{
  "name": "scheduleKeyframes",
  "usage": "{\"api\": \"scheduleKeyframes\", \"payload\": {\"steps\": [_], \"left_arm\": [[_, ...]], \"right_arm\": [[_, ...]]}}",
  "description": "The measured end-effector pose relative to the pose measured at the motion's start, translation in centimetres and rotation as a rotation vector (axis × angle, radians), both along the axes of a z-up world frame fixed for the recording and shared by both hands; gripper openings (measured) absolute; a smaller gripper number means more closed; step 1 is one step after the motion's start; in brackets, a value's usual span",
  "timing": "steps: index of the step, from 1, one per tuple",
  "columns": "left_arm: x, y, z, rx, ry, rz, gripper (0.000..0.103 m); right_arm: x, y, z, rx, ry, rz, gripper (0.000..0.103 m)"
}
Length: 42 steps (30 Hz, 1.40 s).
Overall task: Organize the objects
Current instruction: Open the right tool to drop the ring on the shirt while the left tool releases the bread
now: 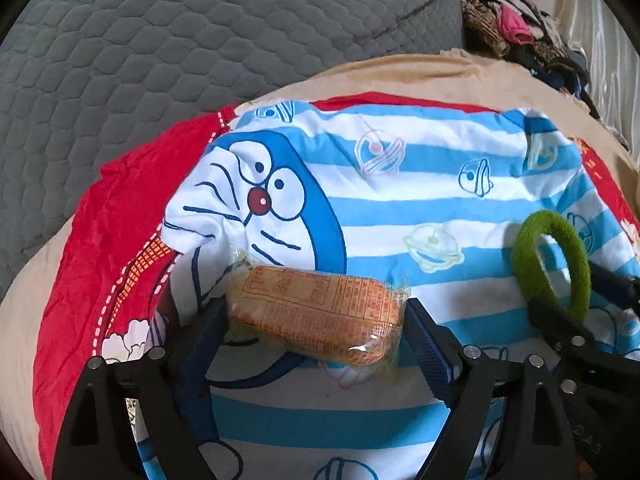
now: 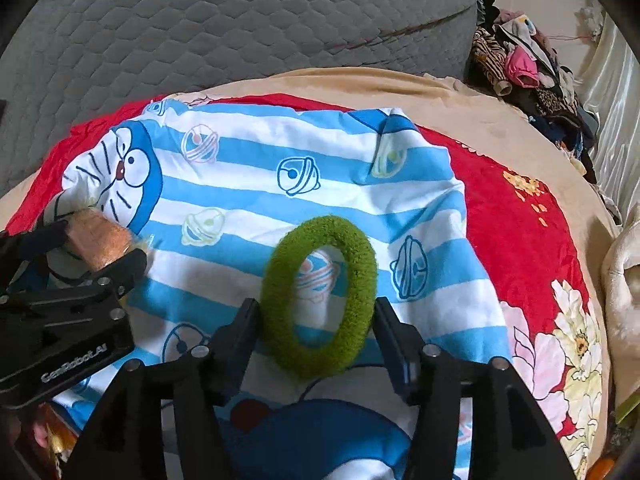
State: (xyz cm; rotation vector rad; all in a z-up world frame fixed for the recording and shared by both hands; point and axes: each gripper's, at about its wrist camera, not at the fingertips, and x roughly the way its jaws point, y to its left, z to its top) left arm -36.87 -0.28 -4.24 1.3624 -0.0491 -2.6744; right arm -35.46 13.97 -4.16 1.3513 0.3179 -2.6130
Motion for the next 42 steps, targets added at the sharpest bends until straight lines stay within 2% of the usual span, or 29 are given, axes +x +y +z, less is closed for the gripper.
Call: {"api": "scheduleKeyframes", "payload": {"steps": [6, 22, 28, 42], "left_arm": [[0.2, 0.3, -0.3, -0.023, -0.031, -0.011, 0.092], [1.9, 0.0, 0.1, -0.003, -0.07, -0.022, 0.095], [3.1, -0.2, 1.5, 0.004, -0.037, -0.022, 0.095], [7.5, -0.8, 5.2, 0.026, 0.057, 0.001, 0.096]], "right_arm": [[0.9, 0.1, 1.1, 0.008, 0.025, 0.026, 0.065], [2.5, 0.5, 2.2, 0.007, 0.024, 0.034, 0.071], [3.6, 1.1, 2.9, -0.024, 0.035, 0.02, 0.078], [7.7, 1.8, 8.0, -0.116, 0.153, 0.009, 0.089]]}}
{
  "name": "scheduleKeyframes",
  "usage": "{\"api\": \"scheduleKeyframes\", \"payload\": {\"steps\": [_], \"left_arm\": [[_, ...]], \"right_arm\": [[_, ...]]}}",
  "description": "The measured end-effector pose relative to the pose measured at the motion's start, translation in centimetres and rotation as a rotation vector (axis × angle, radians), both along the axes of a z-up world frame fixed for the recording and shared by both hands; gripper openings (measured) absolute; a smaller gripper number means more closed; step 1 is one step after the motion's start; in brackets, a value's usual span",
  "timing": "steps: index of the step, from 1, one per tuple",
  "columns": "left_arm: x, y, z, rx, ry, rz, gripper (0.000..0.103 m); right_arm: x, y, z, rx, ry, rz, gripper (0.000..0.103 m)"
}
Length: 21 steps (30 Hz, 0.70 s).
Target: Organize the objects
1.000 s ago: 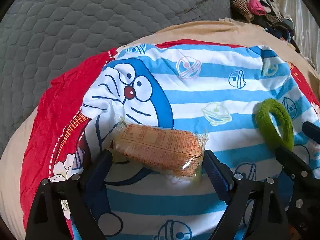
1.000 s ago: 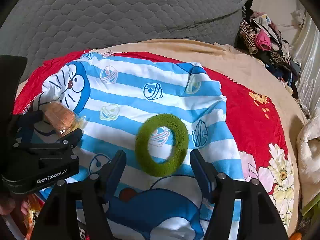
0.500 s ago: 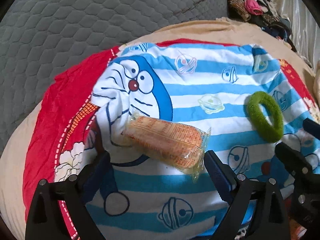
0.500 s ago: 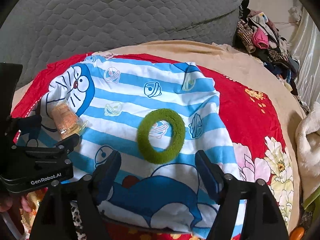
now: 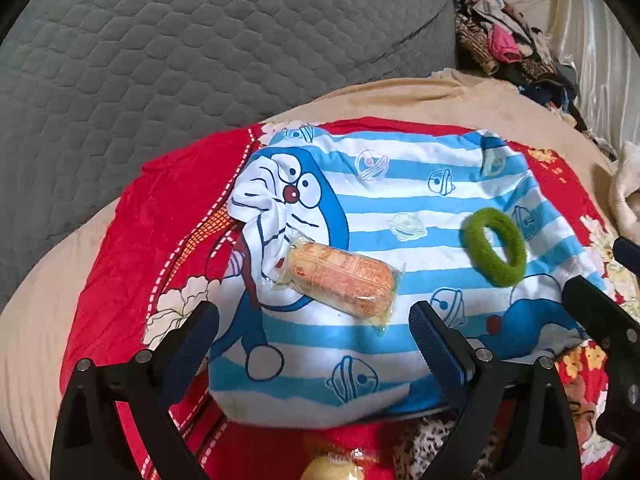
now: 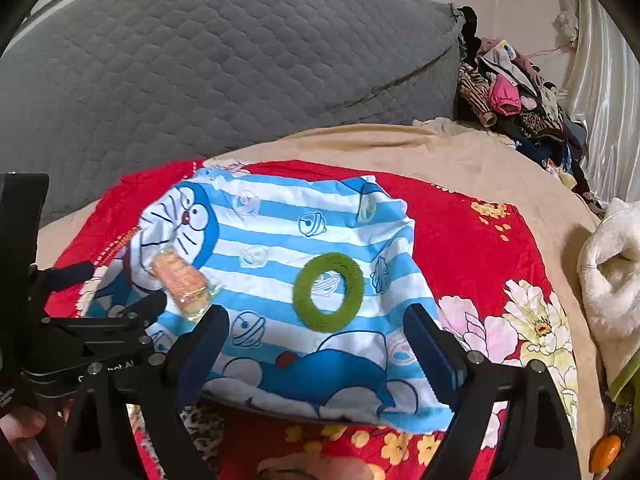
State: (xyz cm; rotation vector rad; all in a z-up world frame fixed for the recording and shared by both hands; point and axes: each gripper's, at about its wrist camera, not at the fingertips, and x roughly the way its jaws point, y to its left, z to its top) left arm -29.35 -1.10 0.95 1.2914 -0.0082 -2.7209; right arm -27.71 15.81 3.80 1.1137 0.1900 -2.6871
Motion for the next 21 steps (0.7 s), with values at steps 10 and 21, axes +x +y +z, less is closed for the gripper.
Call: {"api": "scheduleKeyframes", "payload": {"steps": [10, 21], "left_arm": [[2.9, -0.1, 2.5, -0.023, 0.046, -0.013, 0.096], [6.5, -0.2, 5.9, -0.033, 0.1, -0.006, 0.096]], "right_arm": [[2.3, -0.2, 1.8, -0.022, 0.037, -0.005, 0.095], [5.4, 0.2, 4.9, -0.058, 0.096, -0.019, 0.096]]}}
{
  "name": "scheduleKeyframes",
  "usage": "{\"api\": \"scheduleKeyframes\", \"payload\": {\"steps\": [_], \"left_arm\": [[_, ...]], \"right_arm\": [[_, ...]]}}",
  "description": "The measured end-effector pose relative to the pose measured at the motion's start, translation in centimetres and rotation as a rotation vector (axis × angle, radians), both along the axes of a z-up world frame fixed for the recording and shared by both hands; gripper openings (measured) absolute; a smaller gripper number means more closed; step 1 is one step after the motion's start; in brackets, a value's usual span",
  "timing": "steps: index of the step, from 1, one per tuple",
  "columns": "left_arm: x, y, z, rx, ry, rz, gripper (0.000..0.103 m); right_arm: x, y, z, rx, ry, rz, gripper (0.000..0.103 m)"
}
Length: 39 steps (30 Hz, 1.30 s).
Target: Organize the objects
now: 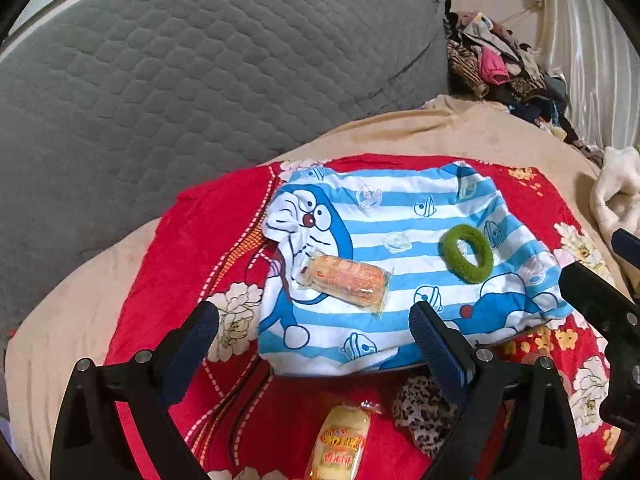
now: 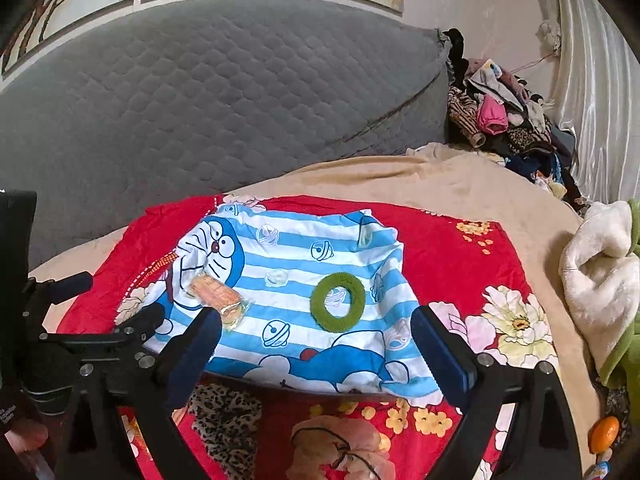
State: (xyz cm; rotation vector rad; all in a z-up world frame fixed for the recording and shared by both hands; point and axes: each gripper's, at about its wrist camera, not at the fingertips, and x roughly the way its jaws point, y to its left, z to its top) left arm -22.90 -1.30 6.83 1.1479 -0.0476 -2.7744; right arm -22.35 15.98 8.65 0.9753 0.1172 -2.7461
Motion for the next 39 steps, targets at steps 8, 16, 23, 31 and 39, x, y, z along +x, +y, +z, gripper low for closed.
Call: {"api": "scheduleKeyframes", "payload": {"steps": [8, 16, 23, 31, 39], "left_arm": [[2.6, -0.1, 1.9, 0.0, 0.024, 0.001, 0.096], [5.2, 0.2, 4.5, 0.006, 0.065, -0.007, 0.096], [7.5, 0.1, 5.8, 0.016, 0.084, -0.015, 0.096], [9.2, -0.7, 5.8, 0.034, 0.078, -0.013, 0.098], [10.6, -0.8, 5.6, 0.042, 0.071, -0.02, 0.103]], "right_arm": [[2.4, 0.4, 2.5, -0.012, 0.029, -0.008, 0.096], [5.1, 0.4, 4.7, -0.013, 0.062, -0.006, 0.1], [7.6, 0.7, 6.4, -0.02, 0.092, -0.003, 0.101], [9.8, 0.9, 7.4, -0.009, 0.115, 0.001, 0.102], [11.2, 1.4, 7.6, -0.006, 0.114, -0.003, 0.102]]}}
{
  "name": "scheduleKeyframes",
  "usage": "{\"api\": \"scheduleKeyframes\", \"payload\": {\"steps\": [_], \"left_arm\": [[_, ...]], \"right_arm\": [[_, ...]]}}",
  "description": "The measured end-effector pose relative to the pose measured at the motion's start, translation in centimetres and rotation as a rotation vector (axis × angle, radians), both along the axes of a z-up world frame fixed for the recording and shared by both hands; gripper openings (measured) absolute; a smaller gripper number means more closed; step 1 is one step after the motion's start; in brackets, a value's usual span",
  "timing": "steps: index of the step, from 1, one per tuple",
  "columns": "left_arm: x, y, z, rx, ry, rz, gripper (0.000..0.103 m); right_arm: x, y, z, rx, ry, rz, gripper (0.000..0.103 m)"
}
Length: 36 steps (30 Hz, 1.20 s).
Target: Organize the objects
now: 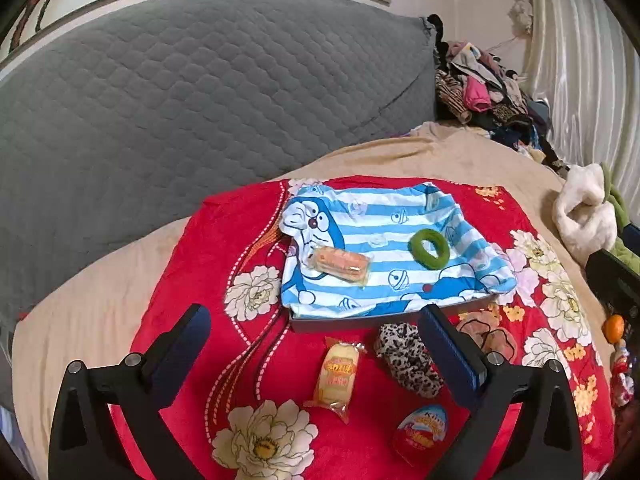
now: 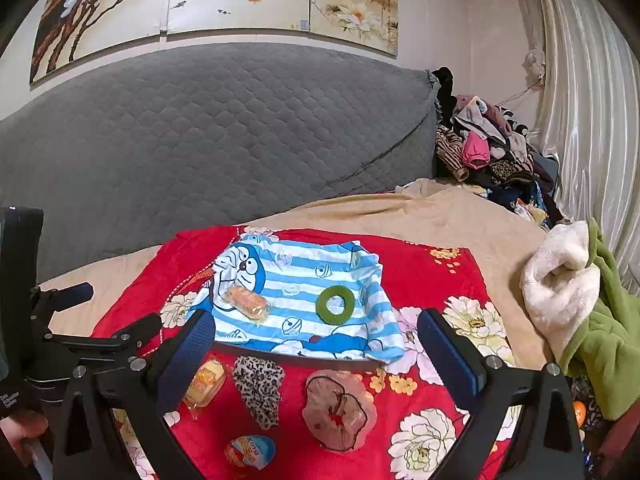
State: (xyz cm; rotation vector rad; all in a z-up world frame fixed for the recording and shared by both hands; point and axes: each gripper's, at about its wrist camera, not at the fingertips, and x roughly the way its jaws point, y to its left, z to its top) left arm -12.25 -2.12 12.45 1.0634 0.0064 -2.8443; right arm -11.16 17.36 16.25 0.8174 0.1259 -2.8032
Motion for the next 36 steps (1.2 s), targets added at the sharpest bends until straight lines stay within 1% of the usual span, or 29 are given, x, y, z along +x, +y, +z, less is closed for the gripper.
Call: {"api": "scheduleKeyframes", "payload": {"steps": [14, 21, 27, 36], "left_arm": [[3.4, 0.2, -0.2, 0.001, -0.004, -0.008, 0.103], [5.3, 0.8, -0.1, -0.018, -0.004, -0.026, 0.103], [7.0, 0.9, -0.1, -0.029, 0.004, -0.029, 0.103], [9.2, 0.6, 0.4, -0.023, 0.016, -0.026, 0.103]], "right_arm": [[3.6, 0.9, 0.6, -0.007, 0.016, 0.005, 0.102], [5.2, 1.2, 1.0, -0.003, 0.025, 0.005, 0.102], [6.6, 1.4, 1.4, 0.001, 0.039, 0.0, 0.102], [8.8, 1.7, 1.7, 0.009, 0.05, -0.002, 0.102]]}}
